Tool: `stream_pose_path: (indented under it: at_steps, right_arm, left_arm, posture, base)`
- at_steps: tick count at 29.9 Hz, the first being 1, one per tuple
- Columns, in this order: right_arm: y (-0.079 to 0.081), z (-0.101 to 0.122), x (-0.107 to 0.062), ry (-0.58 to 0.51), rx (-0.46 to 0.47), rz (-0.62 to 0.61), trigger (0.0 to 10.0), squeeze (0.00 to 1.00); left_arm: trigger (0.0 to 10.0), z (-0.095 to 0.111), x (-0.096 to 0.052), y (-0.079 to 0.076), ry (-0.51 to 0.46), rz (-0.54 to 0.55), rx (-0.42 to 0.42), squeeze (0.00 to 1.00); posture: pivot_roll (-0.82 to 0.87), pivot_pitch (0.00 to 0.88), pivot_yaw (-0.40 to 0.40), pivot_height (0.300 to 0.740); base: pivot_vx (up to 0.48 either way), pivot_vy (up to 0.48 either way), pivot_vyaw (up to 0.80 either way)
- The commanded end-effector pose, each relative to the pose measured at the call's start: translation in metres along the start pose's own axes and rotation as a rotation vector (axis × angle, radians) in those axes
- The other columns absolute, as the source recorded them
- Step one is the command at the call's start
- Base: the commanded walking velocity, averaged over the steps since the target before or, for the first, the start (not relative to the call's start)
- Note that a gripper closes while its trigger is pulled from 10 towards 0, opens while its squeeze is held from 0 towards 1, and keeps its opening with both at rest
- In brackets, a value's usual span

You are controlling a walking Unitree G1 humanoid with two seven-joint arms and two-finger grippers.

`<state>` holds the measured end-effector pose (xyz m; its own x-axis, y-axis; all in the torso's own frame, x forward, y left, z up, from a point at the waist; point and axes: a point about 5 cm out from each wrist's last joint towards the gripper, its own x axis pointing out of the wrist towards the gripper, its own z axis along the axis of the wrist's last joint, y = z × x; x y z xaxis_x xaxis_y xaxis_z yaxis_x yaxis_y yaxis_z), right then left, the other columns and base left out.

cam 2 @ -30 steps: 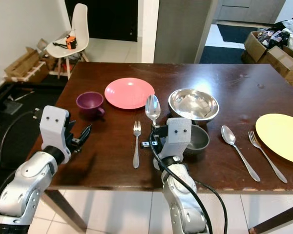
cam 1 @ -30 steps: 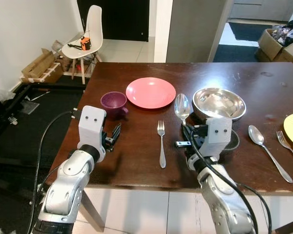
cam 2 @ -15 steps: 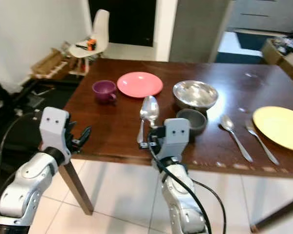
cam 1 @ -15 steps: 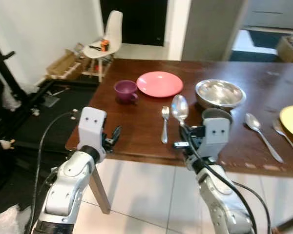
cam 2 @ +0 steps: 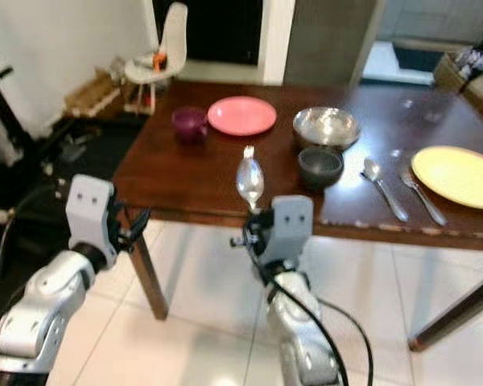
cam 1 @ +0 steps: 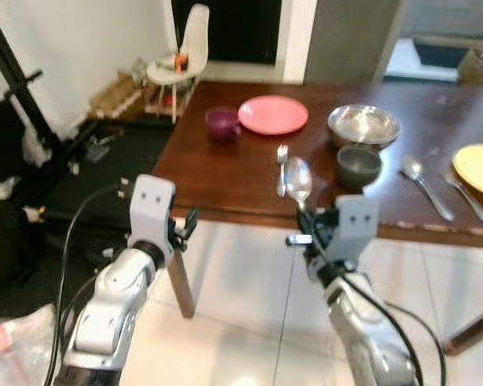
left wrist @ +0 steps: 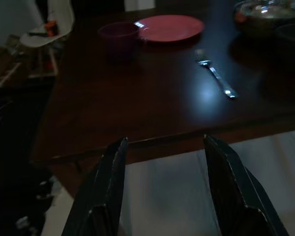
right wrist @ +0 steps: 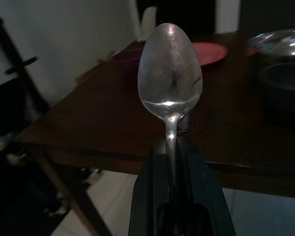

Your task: Setting the table

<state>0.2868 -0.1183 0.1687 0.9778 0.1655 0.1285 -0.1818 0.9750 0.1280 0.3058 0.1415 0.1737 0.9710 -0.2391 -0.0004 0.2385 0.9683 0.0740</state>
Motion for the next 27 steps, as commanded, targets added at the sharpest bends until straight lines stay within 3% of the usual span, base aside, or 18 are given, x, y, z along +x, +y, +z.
stream_pose_path:
  at_steps: [1,18,27]
  right_arm:
    - [0.001,-0.003,-0.001,0.015,0.017,-0.002,10.0,0.00]
    - [0.000,-0.005,-0.001,0.028,0.027,-0.007,10.0,0.00]
    - [0.000,-0.006,-0.002,0.035,0.022,-0.002,10.0,0.00]
  left_arm:
    - [10.0,-0.003,0.000,-0.001,0.015,-0.003,0.000,0.00]
    - [10.0,-0.005,0.000,-0.002,0.021,-0.006,-0.004,0.00]
    - [10.0,-0.016,-0.003,0.001,0.055,0.003,-0.010,0.00]
  posture:
    - [-0.05,0.000,0.095,0.740]
    - [-0.05,0.000,0.094,0.740]
    - [-0.05,0.001,0.092,0.740]
  base:
    - [0.000,0.000,-0.80]
    - [0.000,0.000,-0.80]
    - [0.000,0.000,-0.80]
